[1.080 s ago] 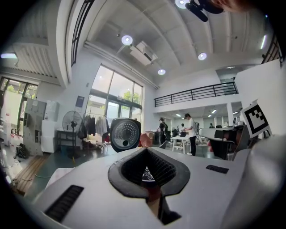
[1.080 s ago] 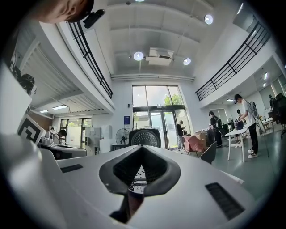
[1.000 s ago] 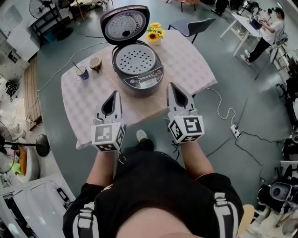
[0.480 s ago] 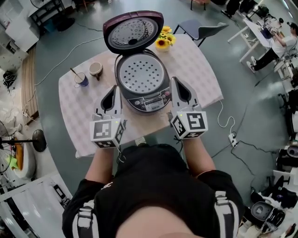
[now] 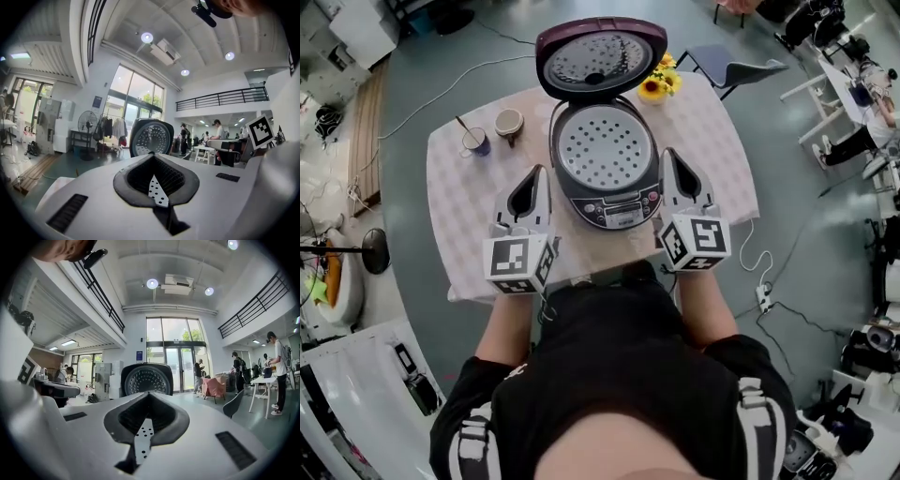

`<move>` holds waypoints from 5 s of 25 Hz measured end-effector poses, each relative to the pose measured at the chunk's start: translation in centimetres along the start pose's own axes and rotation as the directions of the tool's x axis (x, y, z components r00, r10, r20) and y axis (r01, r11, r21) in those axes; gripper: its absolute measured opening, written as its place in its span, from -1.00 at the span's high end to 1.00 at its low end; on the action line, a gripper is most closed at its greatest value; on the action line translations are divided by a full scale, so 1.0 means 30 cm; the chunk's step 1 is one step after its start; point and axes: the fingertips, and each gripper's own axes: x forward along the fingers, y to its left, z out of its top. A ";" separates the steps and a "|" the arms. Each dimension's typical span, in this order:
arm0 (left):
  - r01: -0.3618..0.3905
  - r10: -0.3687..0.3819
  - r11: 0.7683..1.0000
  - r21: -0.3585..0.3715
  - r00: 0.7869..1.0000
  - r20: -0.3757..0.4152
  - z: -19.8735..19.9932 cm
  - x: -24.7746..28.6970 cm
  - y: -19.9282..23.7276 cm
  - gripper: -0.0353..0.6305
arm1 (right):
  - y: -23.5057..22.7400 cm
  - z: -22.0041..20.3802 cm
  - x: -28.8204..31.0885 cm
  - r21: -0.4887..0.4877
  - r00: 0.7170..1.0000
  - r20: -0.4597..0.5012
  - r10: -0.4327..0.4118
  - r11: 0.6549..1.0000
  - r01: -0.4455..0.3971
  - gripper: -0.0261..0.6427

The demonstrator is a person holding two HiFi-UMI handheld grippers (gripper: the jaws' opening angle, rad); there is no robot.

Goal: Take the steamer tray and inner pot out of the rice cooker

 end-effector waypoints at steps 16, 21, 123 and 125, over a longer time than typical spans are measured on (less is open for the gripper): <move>-0.150 0.151 0.988 0.028 0.989 -0.010 0.024 0.131 -0.050 0.88 | -0.066 0.007 0.159 -0.031 0.974 0.045 0.224 0.974 -0.222 0.92; -0.164 0.165 0.986 0.039 0.986 -0.022 0.021 0.171 -0.067 0.88 | -0.121 0.001 0.184 -0.008 0.972 0.056 0.227 0.974 -0.227 0.92; -0.197 0.116 0.980 -0.034 0.698 -0.706 -0.472 0.441 0.098 0.55 | -0.170 -0.552 0.505 -0.061 0.693 -0.696 0.190 0.945 -0.321 0.74; -0.193 0.111 0.980 -0.042 0.711 -0.694 -0.449 0.438 0.086 0.65 | -0.167 -0.527 0.501 -0.064 0.704 -0.683 0.195 0.944 -0.323 0.74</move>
